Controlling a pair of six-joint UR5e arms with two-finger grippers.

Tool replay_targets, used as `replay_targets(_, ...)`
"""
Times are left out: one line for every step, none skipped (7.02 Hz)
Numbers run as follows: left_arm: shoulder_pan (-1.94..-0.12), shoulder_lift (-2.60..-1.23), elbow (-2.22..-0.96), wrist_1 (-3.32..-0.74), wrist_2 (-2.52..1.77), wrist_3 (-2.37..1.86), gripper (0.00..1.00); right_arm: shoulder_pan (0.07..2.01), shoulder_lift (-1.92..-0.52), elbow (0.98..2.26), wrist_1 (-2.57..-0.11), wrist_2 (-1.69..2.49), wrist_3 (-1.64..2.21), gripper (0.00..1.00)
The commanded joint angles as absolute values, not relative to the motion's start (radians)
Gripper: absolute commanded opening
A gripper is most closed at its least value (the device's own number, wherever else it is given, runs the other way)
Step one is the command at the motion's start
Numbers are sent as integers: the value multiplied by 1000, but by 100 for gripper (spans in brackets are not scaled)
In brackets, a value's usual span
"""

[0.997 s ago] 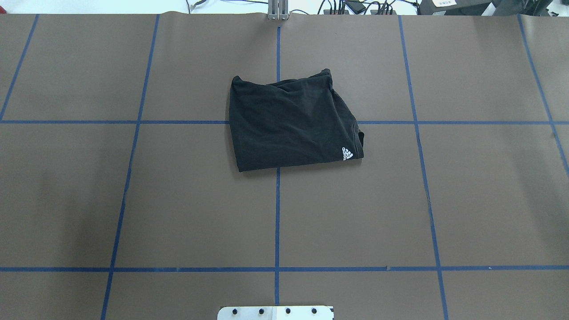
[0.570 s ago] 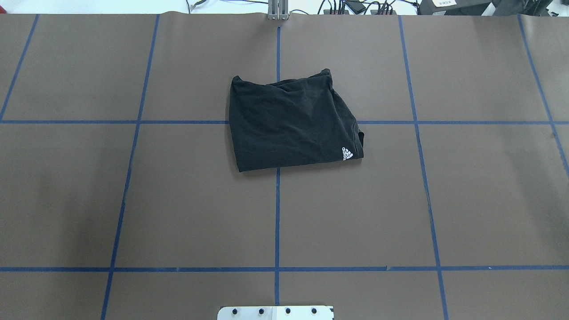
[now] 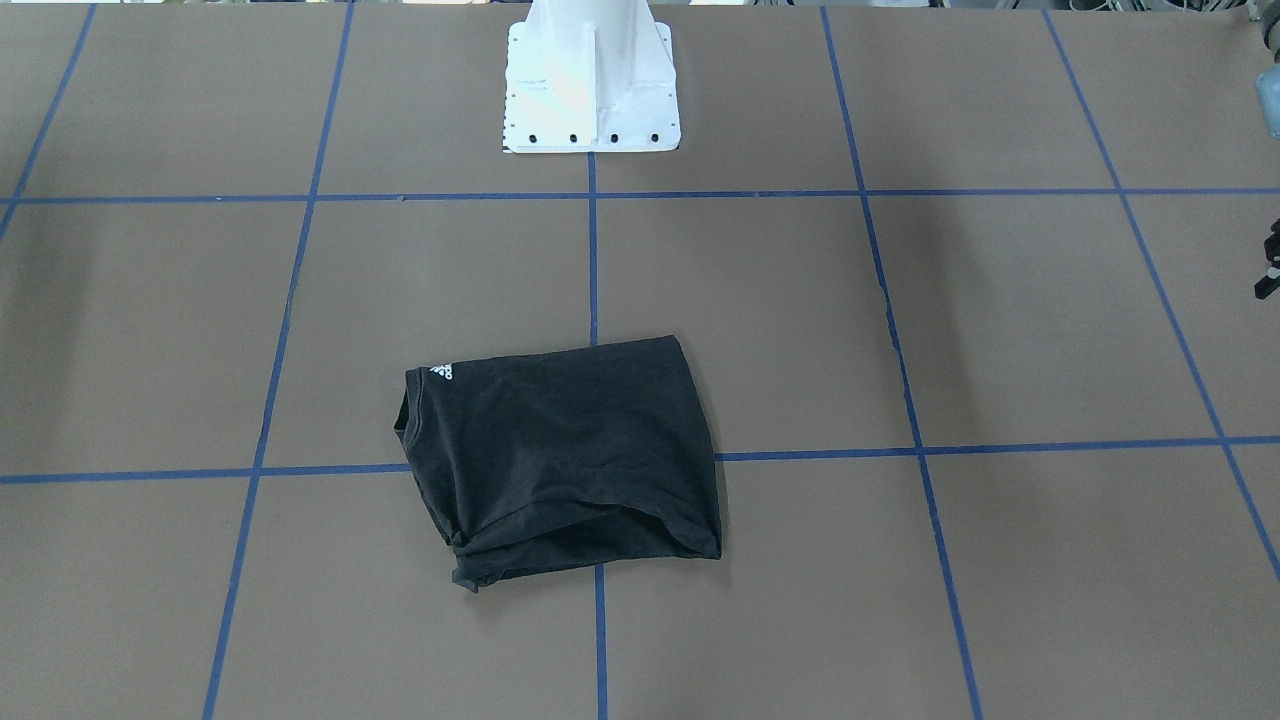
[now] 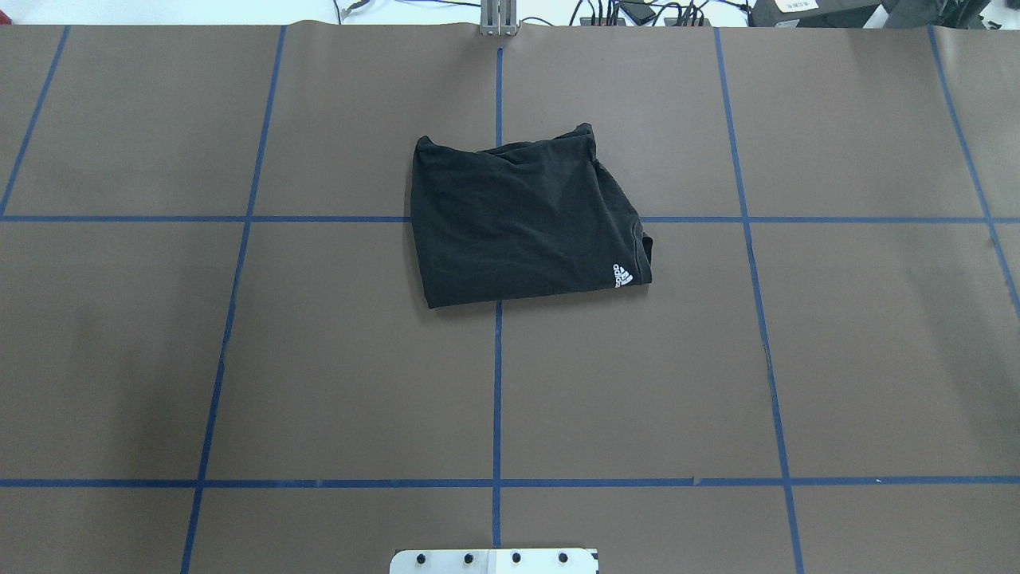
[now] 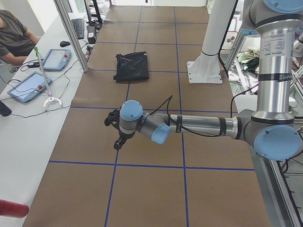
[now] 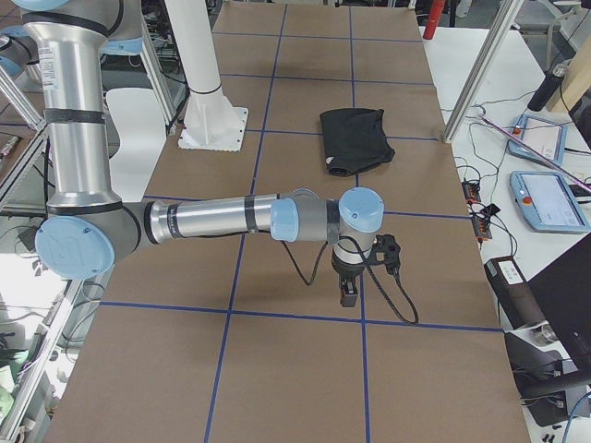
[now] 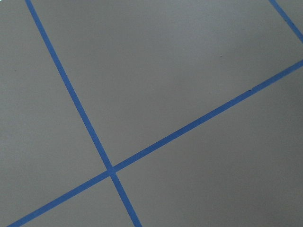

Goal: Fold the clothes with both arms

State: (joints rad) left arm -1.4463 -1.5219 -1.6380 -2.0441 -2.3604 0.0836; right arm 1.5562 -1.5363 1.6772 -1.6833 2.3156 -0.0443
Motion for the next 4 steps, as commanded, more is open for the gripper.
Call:
replay_targets(-1447, -1522, -1640, -2042, -2361, 83, 100, 1542, -1539, 1675, -1683, 2321, -35, 100)
replay_targets(-1447, -1517, -1640, -2039, -2359, 81, 100, 1530, -1540, 1674, -1683, 2324, -34, 100)
replay_targets(-1447, -1525, -1640, -2034, -2358, 80, 100, 1517, -1540, 1667, -1683, 2322, -34, 100)
replay_targets(-1448, -1532, -1641, -2033, -2358, 80, 100, 1510, -1540, 1667, -1686, 2322, -34, 100)
